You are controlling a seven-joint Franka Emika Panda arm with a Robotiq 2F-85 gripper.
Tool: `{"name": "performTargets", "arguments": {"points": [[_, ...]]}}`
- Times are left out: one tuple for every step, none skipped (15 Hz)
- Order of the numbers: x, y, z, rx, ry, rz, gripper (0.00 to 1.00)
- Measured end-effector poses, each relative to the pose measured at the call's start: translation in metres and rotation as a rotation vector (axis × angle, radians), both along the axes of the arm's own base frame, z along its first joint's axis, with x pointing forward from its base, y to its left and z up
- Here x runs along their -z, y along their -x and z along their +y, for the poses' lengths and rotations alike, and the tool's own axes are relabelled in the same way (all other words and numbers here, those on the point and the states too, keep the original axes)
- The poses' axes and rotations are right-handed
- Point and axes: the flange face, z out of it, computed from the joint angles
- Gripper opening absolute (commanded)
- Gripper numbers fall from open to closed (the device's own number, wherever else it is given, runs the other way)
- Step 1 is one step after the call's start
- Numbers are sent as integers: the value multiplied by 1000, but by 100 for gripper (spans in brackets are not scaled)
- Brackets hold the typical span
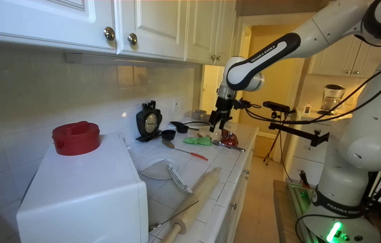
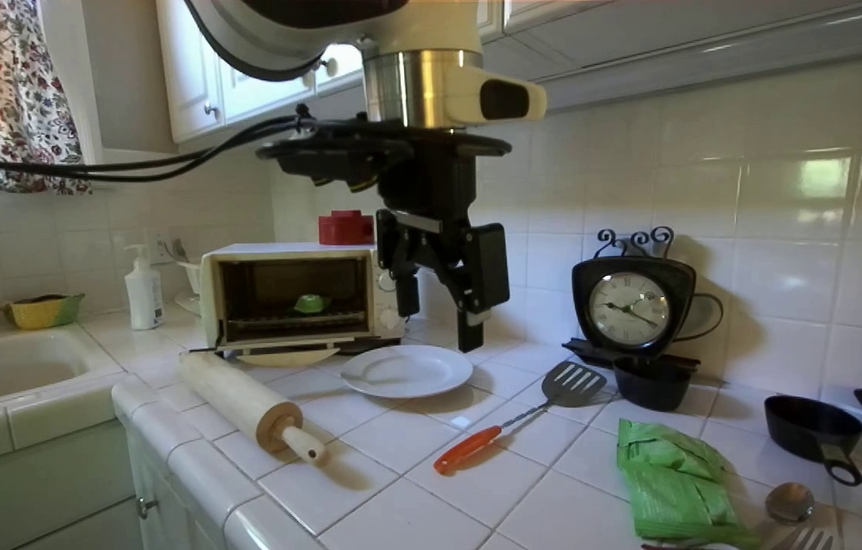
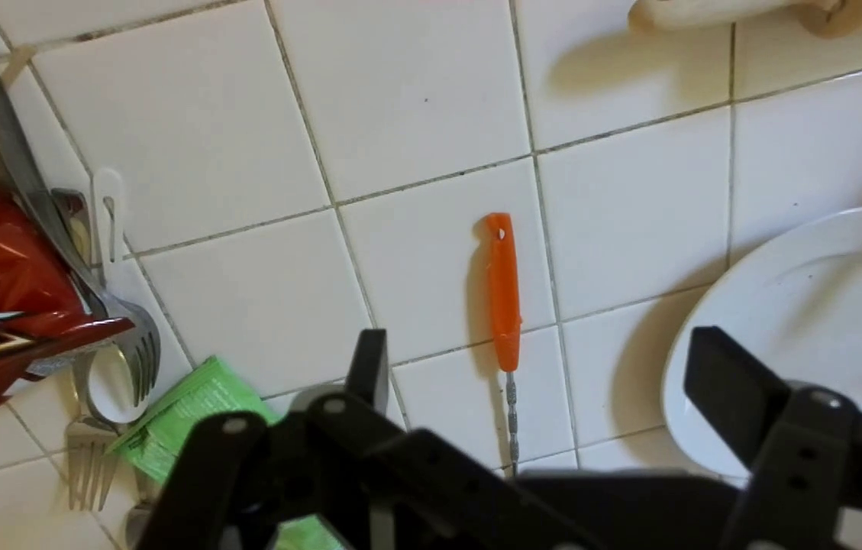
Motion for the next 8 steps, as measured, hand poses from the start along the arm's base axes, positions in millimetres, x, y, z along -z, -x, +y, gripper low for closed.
{"name": "performTargets", "arguments": {"points": [[6, -1, 0, -6, 0, 12, 100], [13, -4, -2, -10, 0, 27, 100], [20, -9, -4, -18, 1, 43, 100], [28, -14, -6, -24, 4, 60, 100], [36, -21, -9, -33, 7, 76, 100], [43, -29, -13, -42, 9, 89, 100], [50, -36, -16, -49, 10, 99, 100], [55, -44, -20, -47, 13, 106, 100]]}}
